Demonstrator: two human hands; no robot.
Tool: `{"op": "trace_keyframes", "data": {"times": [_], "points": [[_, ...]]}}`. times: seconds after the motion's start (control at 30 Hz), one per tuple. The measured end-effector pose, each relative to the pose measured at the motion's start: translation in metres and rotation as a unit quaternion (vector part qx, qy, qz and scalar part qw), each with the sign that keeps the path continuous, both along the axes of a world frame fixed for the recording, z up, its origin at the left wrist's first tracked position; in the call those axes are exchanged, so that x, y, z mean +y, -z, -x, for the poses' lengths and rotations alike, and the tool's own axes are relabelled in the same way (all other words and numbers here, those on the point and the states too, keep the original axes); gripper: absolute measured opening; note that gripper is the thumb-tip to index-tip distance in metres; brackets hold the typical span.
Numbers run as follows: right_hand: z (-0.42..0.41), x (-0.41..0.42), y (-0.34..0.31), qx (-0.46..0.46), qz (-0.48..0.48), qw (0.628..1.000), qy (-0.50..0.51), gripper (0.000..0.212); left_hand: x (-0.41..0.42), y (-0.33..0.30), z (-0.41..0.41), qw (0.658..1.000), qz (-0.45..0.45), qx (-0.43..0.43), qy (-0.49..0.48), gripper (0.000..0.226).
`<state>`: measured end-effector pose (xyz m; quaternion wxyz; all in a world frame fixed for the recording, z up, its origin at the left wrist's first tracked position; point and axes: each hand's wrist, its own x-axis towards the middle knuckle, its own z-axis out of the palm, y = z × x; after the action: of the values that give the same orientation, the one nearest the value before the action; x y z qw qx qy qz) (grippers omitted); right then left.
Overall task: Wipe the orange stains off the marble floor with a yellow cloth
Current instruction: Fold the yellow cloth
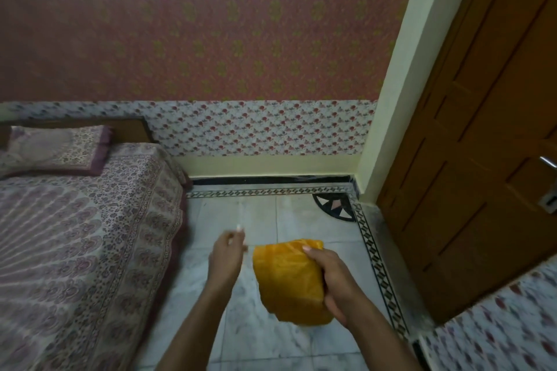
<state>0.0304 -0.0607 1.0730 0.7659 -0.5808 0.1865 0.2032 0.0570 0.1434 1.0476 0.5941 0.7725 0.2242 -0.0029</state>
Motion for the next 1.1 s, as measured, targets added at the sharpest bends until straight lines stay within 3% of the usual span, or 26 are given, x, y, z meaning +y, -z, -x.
{"op": "trace_keyframes", "data": {"times": [0.07,0.1,0.17,0.27,0.4,0.5,0.63,0.7,0.8,0.93,1.1], "points": [[0.0,0.013,0.0,-0.005,-0.009,1.0,-0.013,0.028,0.007,0.021,0.022,0.98,0.119,0.155,0.027,0.062],[0.001,0.02,0.0,-0.007,-0.007,1.0,-0.019,0.024,0.009,0.028,0.031,0.962,0.189,0.192,0.035,0.069],[0.002,0.034,0.001,-0.019,0.014,0.999,-0.037,0.02,0.014,0.041,0.04,0.926,0.323,0.198,0.005,0.074],[0.002,0.05,0.008,-0.049,0.086,0.993,-0.068,0.024,0.025,0.044,0.04,0.919,0.374,0.12,-0.027,0.066],[-0.001,0.06,0.017,-0.096,0.197,0.97,-0.107,0.024,0.05,0.043,0.039,0.945,0.322,0.04,0.025,0.064],[-0.003,0.065,0.025,-0.116,0.27,0.955,-0.052,0.017,0.064,0.047,0.038,0.961,0.265,-0.027,0.068,0.05],[0.005,0.068,0.028,-0.104,0.269,0.957,0.039,0.061,0.057,0.042,0.041,0.975,0.182,-0.081,0.097,0.04],[0.009,0.064,0.029,-0.14,0.272,0.952,0.028,0.073,0.052,0.042,0.044,0.978,0.157,-0.097,0.095,0.049],[0.016,0.055,0.023,-0.189,0.329,0.925,-0.002,0.055,0.042,0.034,0.05,0.984,0.057,-0.137,0.099,0.061],[0.029,0.044,0.015,-0.247,0.385,0.889,0.013,0.035,0.024,0.015,0.057,0.965,-0.105,-0.213,0.109,0.05],[0.049,-0.004,0.005,-0.316,0.391,0.864,0.025,0.021,-0.004,0.0,0.072,0.944,-0.156,-0.247,0.151,0.027]]}}
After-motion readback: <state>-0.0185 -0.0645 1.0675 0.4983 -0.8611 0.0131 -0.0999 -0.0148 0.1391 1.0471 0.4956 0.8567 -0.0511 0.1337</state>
